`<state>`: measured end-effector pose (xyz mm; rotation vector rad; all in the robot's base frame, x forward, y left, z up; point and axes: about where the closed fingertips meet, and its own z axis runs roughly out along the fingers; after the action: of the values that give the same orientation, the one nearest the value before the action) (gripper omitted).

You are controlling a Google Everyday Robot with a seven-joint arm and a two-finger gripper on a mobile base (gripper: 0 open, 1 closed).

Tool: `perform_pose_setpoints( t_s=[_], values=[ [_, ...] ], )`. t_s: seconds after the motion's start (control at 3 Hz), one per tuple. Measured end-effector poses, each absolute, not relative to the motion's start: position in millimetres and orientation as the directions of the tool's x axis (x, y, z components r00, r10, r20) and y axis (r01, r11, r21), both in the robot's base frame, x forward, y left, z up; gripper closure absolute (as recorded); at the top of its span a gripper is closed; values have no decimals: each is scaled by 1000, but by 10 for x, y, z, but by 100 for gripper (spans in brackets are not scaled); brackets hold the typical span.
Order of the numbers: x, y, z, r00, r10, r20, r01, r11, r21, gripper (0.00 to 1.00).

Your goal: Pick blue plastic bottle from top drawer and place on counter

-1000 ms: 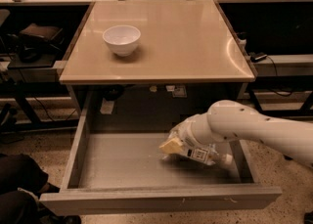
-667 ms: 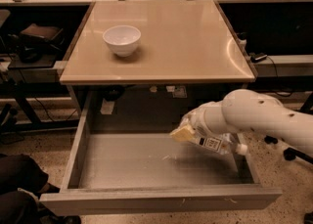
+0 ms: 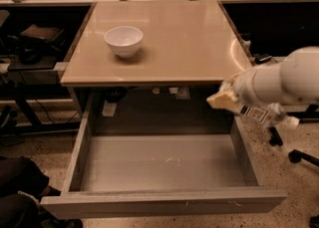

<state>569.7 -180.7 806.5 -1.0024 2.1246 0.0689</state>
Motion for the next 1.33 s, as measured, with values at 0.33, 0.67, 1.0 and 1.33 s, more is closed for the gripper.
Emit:
perform_pose_setpoints(
  t_s=[0.33, 0.67, 1.0, 1.33],
  values=[
    [5966, -2089, 8482, -428, -624, -654, -667, 706, -237, 100],
    [6204, -2110, 8626, -441, -619, -649, -711, 683, -169, 100],
    [6334, -2103, 8696, -443, -621, -647, -744, 657, -120, 100],
    [6429, -1814, 8694, -381, -665, -642, -788, 597, -151, 100]
  ],
)
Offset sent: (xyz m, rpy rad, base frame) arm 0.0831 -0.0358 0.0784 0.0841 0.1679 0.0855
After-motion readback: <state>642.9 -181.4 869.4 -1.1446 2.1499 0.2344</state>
